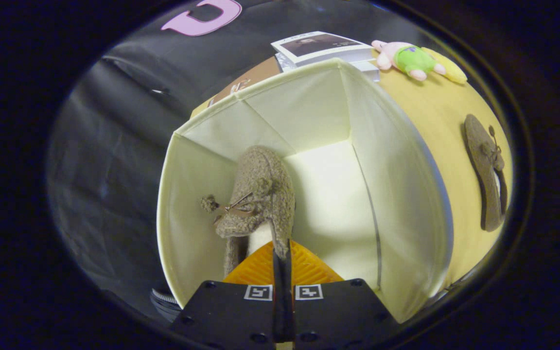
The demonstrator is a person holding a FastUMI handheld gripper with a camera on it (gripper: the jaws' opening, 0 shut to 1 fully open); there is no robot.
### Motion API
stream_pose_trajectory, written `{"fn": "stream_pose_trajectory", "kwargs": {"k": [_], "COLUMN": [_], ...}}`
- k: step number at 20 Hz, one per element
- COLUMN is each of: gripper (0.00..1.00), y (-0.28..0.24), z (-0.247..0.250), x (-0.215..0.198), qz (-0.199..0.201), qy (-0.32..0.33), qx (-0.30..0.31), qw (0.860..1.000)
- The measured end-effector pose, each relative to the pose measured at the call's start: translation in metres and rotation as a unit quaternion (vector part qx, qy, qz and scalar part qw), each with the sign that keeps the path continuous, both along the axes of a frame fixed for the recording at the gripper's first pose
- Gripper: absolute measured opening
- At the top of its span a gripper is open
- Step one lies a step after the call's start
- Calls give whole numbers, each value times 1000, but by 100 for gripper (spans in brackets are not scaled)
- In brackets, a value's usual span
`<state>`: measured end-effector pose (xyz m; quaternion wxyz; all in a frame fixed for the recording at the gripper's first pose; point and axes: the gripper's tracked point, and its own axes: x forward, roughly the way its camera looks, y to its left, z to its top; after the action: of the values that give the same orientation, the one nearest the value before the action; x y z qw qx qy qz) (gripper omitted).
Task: Open the storage box then place both shoes into the box .Put the left shoe in first, then the right shoe, with the right side of both shoes facing outward in a uniform manner.
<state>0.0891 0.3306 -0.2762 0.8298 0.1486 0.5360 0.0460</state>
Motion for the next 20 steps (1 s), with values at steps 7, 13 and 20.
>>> {"fn": "stream_pose_trajectory", "kwargs": {"k": [7, 13, 20], "gripper": [28, 83, 100], "y": [5, 17, -35], "z": [3, 46, 120], "x": [-12, -10, 6], "qz": [37, 33, -3], "qy": [14, -31, -100], "qx": [13, 81, 108], "qw": [999, 996, 989]}}
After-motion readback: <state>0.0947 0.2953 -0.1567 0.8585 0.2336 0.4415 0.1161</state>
